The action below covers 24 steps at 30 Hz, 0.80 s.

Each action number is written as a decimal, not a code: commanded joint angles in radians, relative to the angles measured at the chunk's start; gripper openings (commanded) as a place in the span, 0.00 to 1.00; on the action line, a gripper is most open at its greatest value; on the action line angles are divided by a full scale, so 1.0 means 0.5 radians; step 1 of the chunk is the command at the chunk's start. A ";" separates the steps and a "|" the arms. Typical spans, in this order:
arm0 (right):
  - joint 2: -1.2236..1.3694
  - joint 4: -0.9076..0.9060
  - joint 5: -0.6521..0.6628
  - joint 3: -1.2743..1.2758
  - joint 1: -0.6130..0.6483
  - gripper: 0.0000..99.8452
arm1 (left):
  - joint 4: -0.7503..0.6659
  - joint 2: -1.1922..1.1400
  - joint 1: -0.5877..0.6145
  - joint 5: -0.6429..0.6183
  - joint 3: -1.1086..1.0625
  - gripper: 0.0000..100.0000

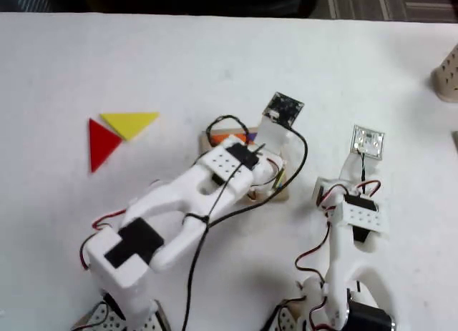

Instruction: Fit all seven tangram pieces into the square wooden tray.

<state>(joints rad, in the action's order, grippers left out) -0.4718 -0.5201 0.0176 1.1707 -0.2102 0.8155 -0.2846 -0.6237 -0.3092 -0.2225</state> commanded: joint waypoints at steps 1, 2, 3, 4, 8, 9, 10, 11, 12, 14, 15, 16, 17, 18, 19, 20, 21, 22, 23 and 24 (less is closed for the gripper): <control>-0.057 0.032 0.021 -0.006 0.020 0.06 | 0.114 -0.038 0.057 0.018 0.160 0.28; -0.057 0.032 0.021 -0.006 0.020 0.06 | 0.126 -0.051 0.078 0.015 0.163 0.32; -0.057 0.032 0.021 -0.006 0.020 0.06 | 0.123 -0.060 0.112 0.021 0.163 0.34; -0.057 0.032 0.021 -0.006 0.020 0.06 | 0.120 -0.066 0.152 0.025 0.163 0.34; -0.057 0.032 0.021 -0.006 0.020 0.06 | 0.110 -0.044 0.324 0.028 0.166 0.31; -0.057 0.032 0.021 -0.006 0.020 0.06 | 0.110 -0.029 0.364 0.028 0.166 0.31; -0.057 0.032 0.021 -0.006 0.026 0.06 | 0.110 -0.017 0.397 0.028 0.166 0.31; -0.057 0.032 0.021 -0.006 0.041 0.06 | 0.117 0.002 0.422 0.028 0.166 0.31; -0.057 0.032 0.021 -0.006 0.044 0.06 | 0.123 0.017 0.446 0.028 0.166 0.31; -0.057 0.032 0.021 -0.006 0.044 0.06 | 0.126 0.057 0.489 0.037 0.163 0.31; -0.057 0.032 0.021 -0.006 0.044 0.06 | 0.129 0.078 0.508 0.071 0.157 0.31; -0.057 0.032 0.021 -0.006 0.048 0.06 | 0.141 0.112 0.523 0.110 0.150 0.31; -0.057 0.032 0.021 -0.006 0.048 0.06 | 0.184 0.149 0.539 0.132 0.150 0.31; -0.057 0.032 0.021 -0.006 0.048 0.06 | 0.230 0.189 0.548 0.141 0.153 0.31; -0.057 0.032 0.021 -0.006 0.048 0.06 | 0.288 0.241 0.554 0.141 0.153 0.31; -0.057 0.032 0.021 -0.006 0.048 0.06 | 0.353 0.299 0.554 0.150 0.144 0.31; -0.057 0.032 0.021 -0.006 0.048 0.06 | 0.427 0.345 0.548 0.153 0.135 0.31; -0.057 0.032 0.021 -0.006 0.048 0.06 | 0.479 0.391 0.539 0.153 0.098 0.31; -0.057 0.032 0.021 -0.006 0.048 0.06 | 0.500 0.431 0.532 0.153 0.046 0.31; -0.057 0.032 0.021 -0.006 0.048 0.06 | 0.488 0.462 0.520 0.153 -0.018 0.31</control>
<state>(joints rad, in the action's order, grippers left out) -0.4718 -0.5201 0.0176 1.1707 -0.1933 1.0334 -0.1542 -0.3583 -0.2432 -0.2041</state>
